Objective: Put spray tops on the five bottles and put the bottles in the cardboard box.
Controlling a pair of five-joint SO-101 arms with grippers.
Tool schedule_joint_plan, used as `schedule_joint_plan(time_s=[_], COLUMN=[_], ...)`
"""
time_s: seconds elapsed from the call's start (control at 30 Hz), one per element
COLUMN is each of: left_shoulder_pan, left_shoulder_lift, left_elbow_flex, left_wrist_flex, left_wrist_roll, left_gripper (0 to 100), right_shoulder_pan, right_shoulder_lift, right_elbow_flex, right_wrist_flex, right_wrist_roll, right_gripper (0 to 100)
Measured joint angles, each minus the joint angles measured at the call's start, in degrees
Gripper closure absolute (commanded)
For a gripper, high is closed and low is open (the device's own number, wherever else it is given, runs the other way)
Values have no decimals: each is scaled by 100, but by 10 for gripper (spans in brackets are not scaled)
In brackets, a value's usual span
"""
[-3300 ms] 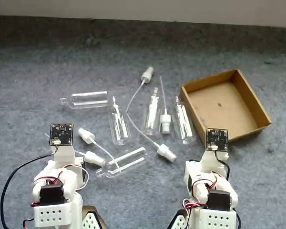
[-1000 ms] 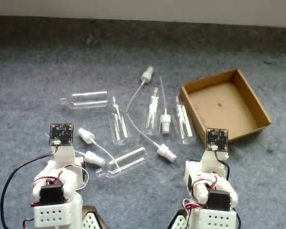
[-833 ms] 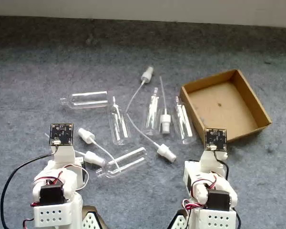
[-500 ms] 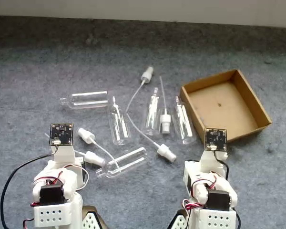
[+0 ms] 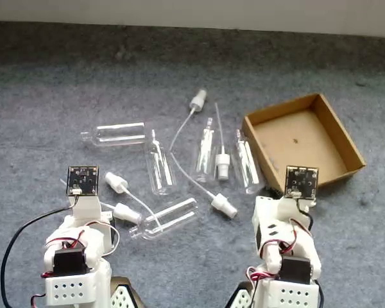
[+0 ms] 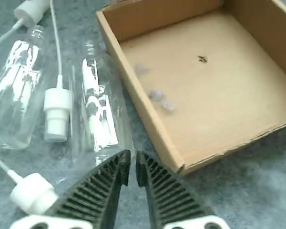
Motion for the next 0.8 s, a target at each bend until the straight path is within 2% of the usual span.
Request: schedule_joint_plan(time_s=[0.17, 0.33, 0.5, 0.6, 0.8], left_shoulder_pan=[0, 0, 0, 0, 0], left_shoulder_lift=[0, 0, 0, 0, 0], left_elbow_flex=[0, 0, 0, 0, 0], left_wrist_flex=[0, 0, 0, 0, 0], left_wrist_roll=[0, 0, 0, 0, 0], left_gripper=[995, 995, 995, 995, 995], right_shoulder_pan=[185, 185, 185, 176, 185], right_shoulder_lift=[0, 0, -18, 510, 2690], right_elbow_flex=[0, -325, -1670, -2505, -3982], right_wrist_flex=[70, 624, 1257, 1609, 1855], right_wrist_roll=[1257, 1503, 2040, 2418, 2400], right_gripper=[985, 985, 985, 985, 985])
